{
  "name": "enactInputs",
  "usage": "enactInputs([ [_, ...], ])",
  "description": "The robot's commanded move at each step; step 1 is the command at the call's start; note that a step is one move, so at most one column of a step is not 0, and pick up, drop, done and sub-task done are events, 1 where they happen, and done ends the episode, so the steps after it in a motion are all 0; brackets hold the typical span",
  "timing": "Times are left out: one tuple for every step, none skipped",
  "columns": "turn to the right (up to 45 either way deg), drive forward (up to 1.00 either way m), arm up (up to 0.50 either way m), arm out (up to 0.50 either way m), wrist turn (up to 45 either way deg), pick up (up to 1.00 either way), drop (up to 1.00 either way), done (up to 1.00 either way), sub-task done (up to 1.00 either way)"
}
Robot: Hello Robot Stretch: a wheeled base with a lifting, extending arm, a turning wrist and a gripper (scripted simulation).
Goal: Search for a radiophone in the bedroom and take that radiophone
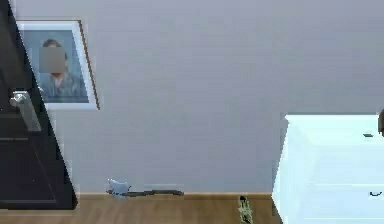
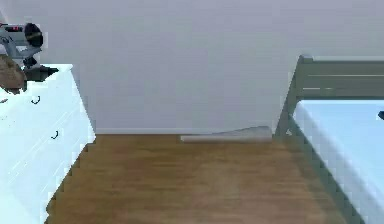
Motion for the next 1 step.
enactInputs([
  [-45.0,0.0,0.0,0.0,0.0,0.0,0.0,0.0,0.0],
])
